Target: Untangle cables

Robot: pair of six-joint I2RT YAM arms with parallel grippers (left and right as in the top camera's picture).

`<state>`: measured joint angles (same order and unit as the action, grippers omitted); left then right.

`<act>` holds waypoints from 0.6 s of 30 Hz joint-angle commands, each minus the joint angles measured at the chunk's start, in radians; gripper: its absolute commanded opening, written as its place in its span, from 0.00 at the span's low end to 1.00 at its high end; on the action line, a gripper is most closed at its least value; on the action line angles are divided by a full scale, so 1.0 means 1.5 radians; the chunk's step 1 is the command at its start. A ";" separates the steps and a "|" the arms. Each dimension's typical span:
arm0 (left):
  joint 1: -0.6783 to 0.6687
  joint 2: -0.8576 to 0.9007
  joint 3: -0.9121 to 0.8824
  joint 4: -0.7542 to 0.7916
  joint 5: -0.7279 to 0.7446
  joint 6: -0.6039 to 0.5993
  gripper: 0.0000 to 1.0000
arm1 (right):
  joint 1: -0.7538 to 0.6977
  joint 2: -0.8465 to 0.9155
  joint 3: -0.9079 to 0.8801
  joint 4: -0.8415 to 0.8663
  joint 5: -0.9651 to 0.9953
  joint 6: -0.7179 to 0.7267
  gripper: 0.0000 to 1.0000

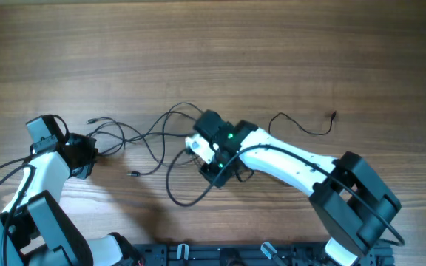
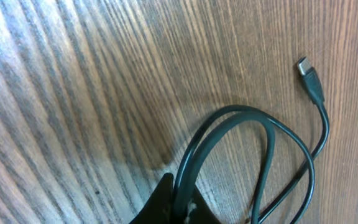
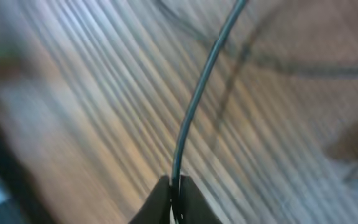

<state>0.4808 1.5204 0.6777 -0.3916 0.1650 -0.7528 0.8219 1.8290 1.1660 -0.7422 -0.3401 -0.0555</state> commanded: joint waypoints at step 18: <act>0.004 -0.001 -0.002 -0.012 0.006 0.009 0.06 | -0.337 -0.248 0.041 -0.249 0.354 0.301 0.13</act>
<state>0.4808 1.5204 0.6777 -0.4049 0.1654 -0.7528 0.3172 1.4506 1.2831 -1.1038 0.0216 0.3382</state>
